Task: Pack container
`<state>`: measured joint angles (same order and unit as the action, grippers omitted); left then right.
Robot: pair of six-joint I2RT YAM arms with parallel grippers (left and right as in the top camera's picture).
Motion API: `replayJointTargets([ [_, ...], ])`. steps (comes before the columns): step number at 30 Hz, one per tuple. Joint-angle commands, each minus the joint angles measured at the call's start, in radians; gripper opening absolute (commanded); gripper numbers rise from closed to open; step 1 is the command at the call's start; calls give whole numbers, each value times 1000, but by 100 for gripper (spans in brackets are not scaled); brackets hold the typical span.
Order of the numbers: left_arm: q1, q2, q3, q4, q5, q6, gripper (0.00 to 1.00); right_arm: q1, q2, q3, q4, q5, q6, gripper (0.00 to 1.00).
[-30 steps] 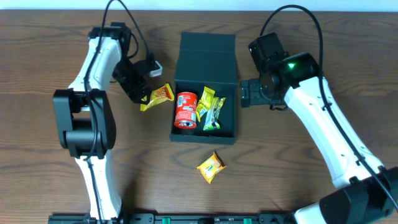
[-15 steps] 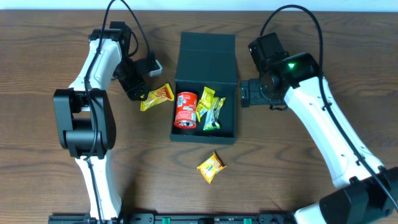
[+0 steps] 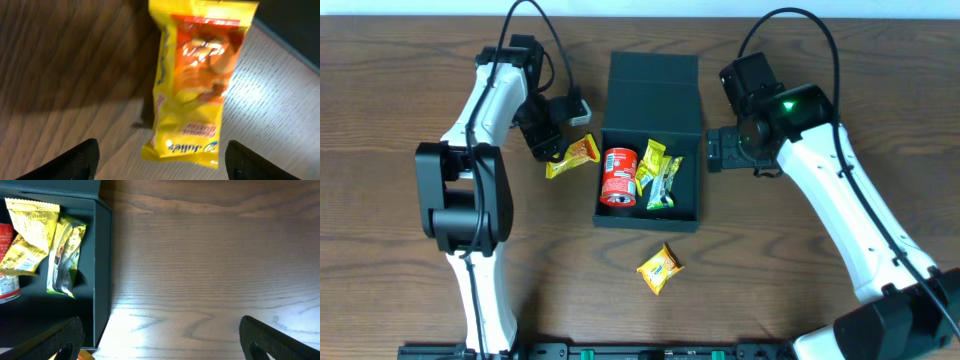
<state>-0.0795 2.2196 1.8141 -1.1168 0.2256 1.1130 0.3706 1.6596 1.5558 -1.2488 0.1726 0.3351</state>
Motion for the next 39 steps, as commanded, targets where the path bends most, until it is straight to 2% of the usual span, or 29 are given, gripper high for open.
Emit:
replayJointTargets([
  [1,2,-28,-23,1,27,18,81,-3,-19,2,-1,-1,1,99],
  [17,0,-28,-161,42,37,17,80,-3,-19,2,-1,-5,1,99],
  [20,0,-28,-170,53,37,17,73,-3,-19,2,0,-5,1,99],
  [24,0,-28,-170,63,37,16,71,-3,-19,2,0,-5,1,99],
  [27,0,-28,-170,82,37,7,63,-3,-19,2,-1,-5,1,99],
  [33,0,-28,-170,101,37,-22,54,-3,-19,2,0,-5,2,99],
  [37,0,-28,-170,104,37,-22,40,-3,-19,2,0,-5,1,99],
  [39,0,-28,-170,104,37,-31,40,-3,-19,2,0,-5,1,99],
])
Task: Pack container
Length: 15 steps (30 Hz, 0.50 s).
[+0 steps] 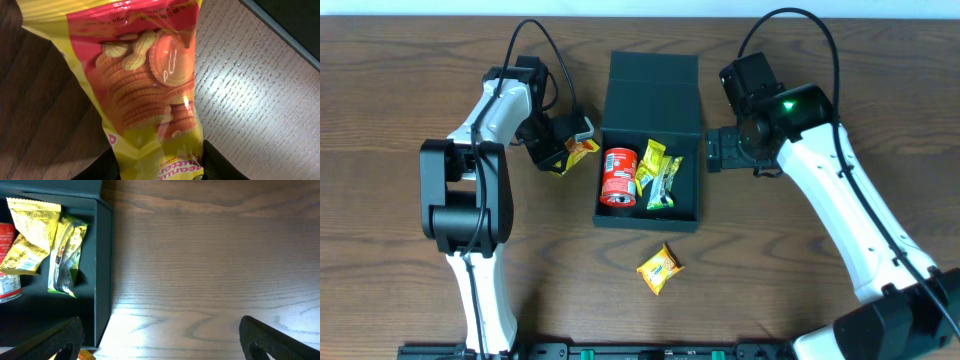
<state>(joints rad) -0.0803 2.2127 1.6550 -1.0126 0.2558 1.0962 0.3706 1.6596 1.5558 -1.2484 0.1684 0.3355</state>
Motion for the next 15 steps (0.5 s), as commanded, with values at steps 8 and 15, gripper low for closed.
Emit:
replayJointTargets([
  [8,1,-21,-8,0,7,-84,32,-3,-19,2,4,-1,1,99],
  [15,1,-22,3,-4,8,-164,29,-3,-19,2,22,-1,0,99],
])
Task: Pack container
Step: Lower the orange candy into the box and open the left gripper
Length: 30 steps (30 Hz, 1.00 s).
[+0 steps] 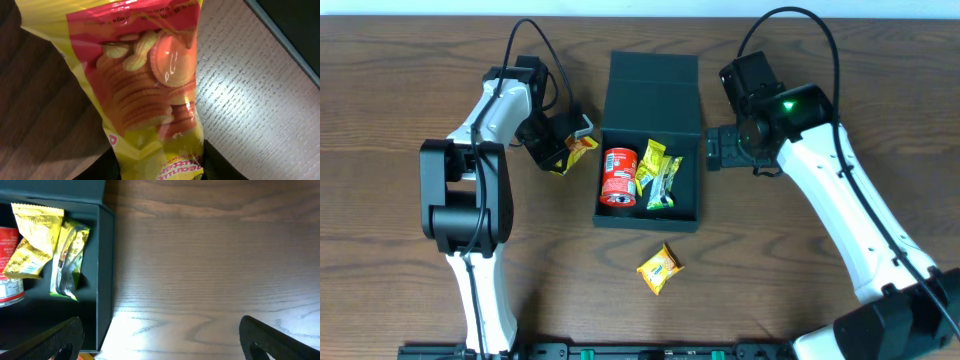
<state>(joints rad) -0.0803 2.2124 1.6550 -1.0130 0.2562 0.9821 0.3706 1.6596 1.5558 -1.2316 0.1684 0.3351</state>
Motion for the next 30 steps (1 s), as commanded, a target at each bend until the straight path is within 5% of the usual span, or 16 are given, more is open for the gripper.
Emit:
replayJointTargets([
  [1,1,-23,11,-4,7,-67,29,-3,-19,2,7,-1,1,99],
  [21,0,-228,78,-15,35,-259,31,-3,-19,2,26,0,1,99],
  [30,-11,-330,78,-70,222,-449,33,-3,-19,2,50,0,0,99],
])
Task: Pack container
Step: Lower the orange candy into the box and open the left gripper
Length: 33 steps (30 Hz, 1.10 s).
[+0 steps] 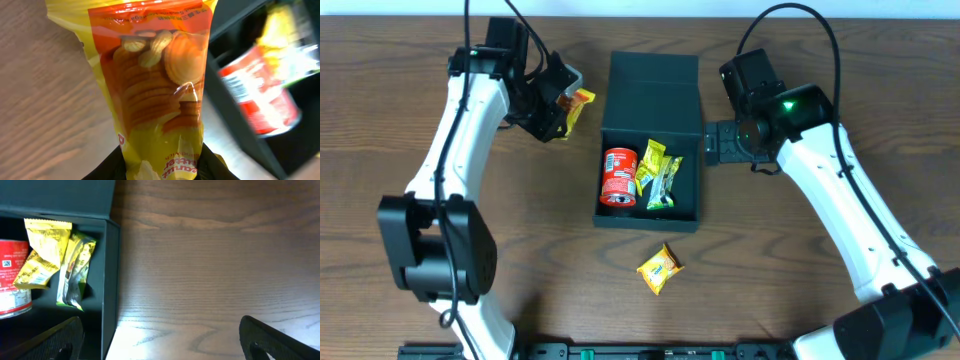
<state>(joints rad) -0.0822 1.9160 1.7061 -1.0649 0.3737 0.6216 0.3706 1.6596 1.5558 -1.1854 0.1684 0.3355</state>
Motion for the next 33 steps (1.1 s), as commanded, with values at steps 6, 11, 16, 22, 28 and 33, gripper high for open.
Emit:
replayJointTargets([
  [6,-75,-39,27,-81,230,-151,31,-4,-19,2,16,0,0,99],
  [11,-169,-39,26,-89,227,-154,30,-4,-19,2,19,78,0,99],
  [16,-244,-39,26,-87,219,-155,29,-8,-19,2,18,131,0,99],
  [22,-298,-39,26,-60,219,-189,29,-20,-19,2,15,131,0,99],
  [28,-343,-39,26,31,219,-211,55,-25,-19,2,8,131,0,99],
  [33,-364,-39,26,129,217,-211,78,-25,-19,2,-16,127,0,99],
])
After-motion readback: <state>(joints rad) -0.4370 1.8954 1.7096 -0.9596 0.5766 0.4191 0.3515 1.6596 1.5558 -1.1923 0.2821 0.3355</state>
